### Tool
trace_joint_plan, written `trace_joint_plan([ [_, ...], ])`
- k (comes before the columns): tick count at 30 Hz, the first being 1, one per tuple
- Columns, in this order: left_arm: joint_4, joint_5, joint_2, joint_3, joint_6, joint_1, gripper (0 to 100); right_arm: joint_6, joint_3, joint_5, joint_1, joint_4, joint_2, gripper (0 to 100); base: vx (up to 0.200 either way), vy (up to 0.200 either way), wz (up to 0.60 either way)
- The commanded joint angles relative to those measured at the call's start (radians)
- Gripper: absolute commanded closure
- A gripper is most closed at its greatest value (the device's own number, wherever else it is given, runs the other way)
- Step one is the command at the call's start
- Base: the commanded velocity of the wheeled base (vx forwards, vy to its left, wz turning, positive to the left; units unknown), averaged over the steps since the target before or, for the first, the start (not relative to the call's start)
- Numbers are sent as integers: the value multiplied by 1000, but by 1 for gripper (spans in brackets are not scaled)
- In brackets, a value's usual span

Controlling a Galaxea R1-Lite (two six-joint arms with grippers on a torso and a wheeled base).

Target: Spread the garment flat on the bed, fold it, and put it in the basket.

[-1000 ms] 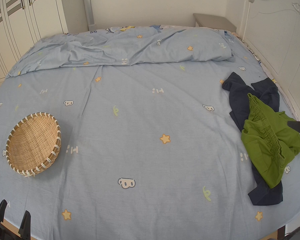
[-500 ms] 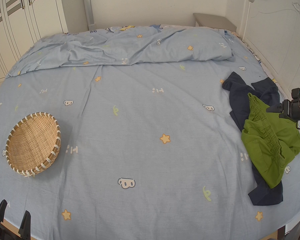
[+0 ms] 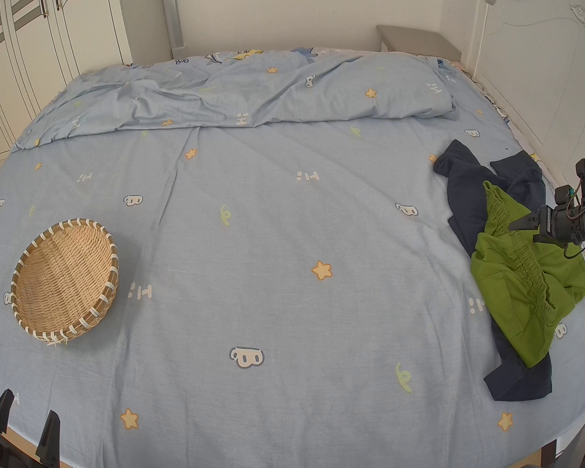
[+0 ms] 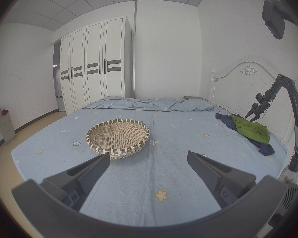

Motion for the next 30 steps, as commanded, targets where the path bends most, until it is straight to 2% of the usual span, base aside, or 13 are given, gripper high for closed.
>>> trace_joint_plan([
  [1, 0, -1, -16, 18, 0, 0, 0, -1, -2, 2, 3, 0, 37, 0, 0, 0, 0],
  [5, 0, 1, -16, 18, 0, 0, 0, -1, -1, 7, 10, -2, 41, 0, 0, 0, 0],
  [10, 0, -1, -16, 18, 0, 0, 0, 6, -2, 48, 21, -2, 49, 0, 0, 0, 0],
  [11, 0, 1, -16, 18, 0, 0, 0, 4, -2, 48, 24, -3, 49, 100, 0, 0, 0],
  [24, 0, 1, -16, 16, 0, 0, 0, 16, -25, 48, 38, -11, 46, 100, 0, 0, 0],
  [30, 0, 1, -16, 18, 0, 0, 0, 96, -25, 50, 87, 7, -12, 100, 0, 0, 0],
])
